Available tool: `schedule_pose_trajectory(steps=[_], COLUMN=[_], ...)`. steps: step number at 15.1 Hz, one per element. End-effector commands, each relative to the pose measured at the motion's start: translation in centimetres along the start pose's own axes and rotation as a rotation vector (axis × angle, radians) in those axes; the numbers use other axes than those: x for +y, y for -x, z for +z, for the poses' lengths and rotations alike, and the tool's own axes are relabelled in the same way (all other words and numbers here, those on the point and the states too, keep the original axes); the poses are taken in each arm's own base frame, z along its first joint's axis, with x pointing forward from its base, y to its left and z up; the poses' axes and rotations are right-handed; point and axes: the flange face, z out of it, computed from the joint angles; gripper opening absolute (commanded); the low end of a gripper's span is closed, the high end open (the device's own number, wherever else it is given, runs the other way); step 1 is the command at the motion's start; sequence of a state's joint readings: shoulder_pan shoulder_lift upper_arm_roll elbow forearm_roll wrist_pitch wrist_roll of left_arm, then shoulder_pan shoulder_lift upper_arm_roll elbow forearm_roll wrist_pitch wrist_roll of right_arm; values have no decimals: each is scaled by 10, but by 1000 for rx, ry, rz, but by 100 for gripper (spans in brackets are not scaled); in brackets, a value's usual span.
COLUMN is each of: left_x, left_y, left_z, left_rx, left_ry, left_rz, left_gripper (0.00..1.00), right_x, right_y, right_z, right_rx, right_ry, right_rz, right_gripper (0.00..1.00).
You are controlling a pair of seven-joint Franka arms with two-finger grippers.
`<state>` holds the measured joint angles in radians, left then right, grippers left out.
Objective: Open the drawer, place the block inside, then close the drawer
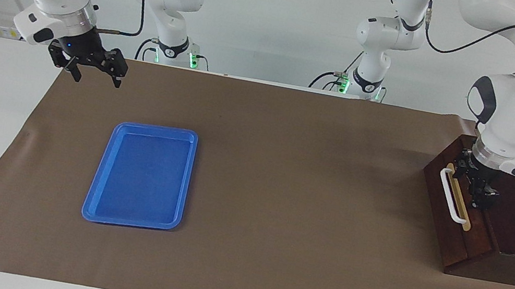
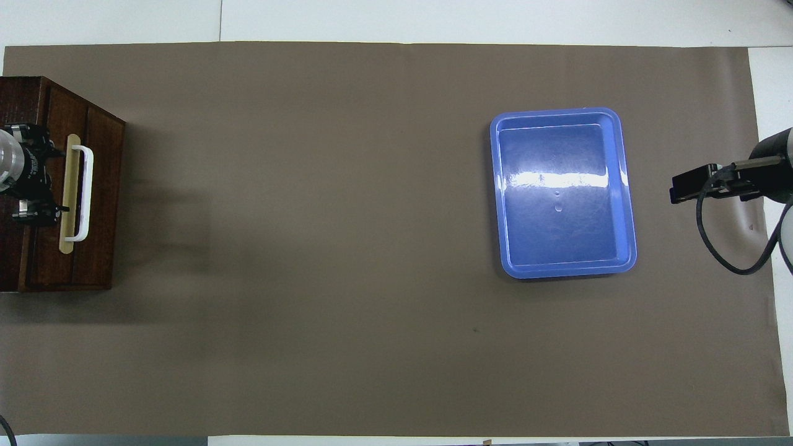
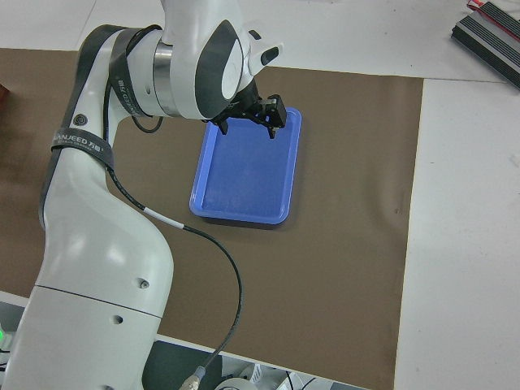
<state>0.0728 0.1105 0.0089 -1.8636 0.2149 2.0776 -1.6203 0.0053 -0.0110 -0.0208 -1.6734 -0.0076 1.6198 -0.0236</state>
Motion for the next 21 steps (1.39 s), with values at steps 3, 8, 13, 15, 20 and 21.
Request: schedule_pose_trajectory(steps=[3, 8, 13, 15, 20, 21], left_x=[17, -28, -45, -44, -48, -48], left_y=[-4, 43, 55, 56, 61, 61], left_z=[-93, -162, -172, -176, -177, -173], left_rx=[-131, -156, -231, -238, -305, -317], left_ry=[30, -4, -1, 25, 73, 58], left_rz=[70, 535, 1129, 1261, 1454, 1485], left_gripper=[100, 100, 100, 100, 100, 100], right_x=[2, 2, 2, 2, 1, 1], right_y=[2, 2, 2, 2, 4, 5], right_z=[-3, -3, -3, -3, -6, -6], right_rx=[15, 14, 12, 11, 14, 14], right_ry=[-17, -17, -17, -17, -17, -17], right_rz=[-3, -3, -3, -3, -5, -5], right_gripper=[100, 100, 100, 100, 100, 100])
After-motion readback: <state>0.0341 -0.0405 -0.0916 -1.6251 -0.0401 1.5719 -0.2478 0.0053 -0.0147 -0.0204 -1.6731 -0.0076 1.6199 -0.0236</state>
